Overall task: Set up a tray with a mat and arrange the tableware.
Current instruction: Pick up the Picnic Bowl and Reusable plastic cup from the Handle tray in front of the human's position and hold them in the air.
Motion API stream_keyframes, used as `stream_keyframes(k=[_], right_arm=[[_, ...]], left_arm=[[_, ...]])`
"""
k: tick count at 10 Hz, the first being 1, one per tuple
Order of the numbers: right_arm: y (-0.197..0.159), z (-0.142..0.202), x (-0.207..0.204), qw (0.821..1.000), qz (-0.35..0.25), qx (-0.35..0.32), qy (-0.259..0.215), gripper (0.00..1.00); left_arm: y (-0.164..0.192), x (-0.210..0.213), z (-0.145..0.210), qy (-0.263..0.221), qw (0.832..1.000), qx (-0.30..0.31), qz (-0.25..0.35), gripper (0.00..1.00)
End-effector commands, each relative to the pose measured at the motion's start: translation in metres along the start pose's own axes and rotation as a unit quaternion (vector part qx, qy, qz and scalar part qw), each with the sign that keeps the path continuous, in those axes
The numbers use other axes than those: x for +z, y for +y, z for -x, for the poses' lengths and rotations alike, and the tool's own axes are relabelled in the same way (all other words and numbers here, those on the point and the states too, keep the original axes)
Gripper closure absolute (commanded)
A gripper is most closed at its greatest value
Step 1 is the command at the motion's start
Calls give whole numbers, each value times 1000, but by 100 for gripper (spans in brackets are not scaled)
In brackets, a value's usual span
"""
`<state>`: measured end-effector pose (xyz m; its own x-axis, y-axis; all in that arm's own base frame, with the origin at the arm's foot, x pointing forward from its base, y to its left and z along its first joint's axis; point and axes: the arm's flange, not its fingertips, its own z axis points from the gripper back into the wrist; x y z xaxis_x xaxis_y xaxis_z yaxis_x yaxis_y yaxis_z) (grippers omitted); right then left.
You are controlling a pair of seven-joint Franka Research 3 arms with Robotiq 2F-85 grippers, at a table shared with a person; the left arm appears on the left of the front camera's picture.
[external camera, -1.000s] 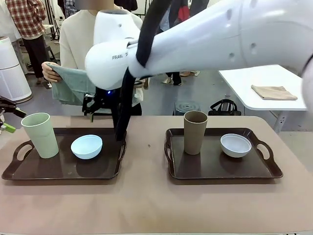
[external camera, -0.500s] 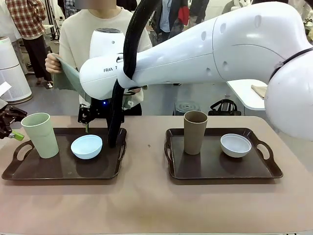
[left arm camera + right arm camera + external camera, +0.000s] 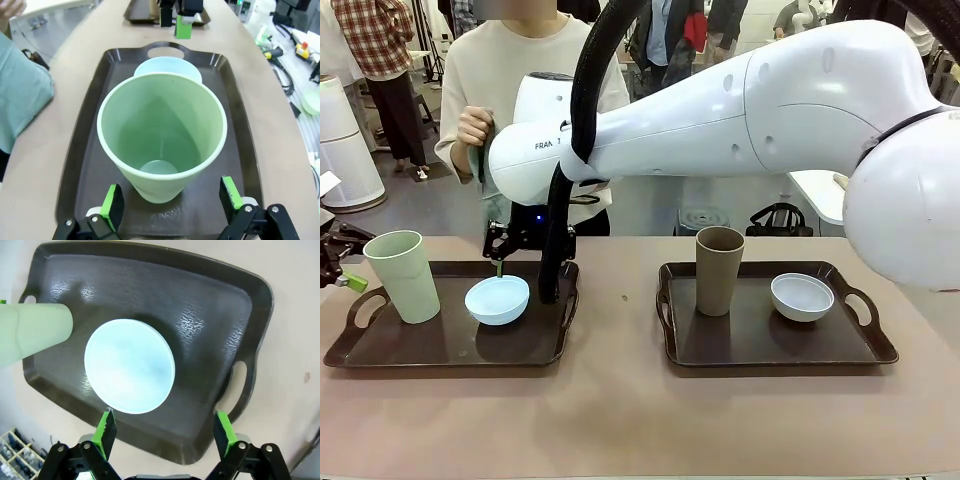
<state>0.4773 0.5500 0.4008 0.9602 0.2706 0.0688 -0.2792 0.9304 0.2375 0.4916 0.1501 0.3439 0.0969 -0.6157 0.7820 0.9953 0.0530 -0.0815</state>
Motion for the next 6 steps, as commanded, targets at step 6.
stream_keyframes(k=[6], right_arm=[[6,-21,-45,998,55,-4,-19,0]], left_arm=[[11,-25,13,-51,997,23,-61,0]])
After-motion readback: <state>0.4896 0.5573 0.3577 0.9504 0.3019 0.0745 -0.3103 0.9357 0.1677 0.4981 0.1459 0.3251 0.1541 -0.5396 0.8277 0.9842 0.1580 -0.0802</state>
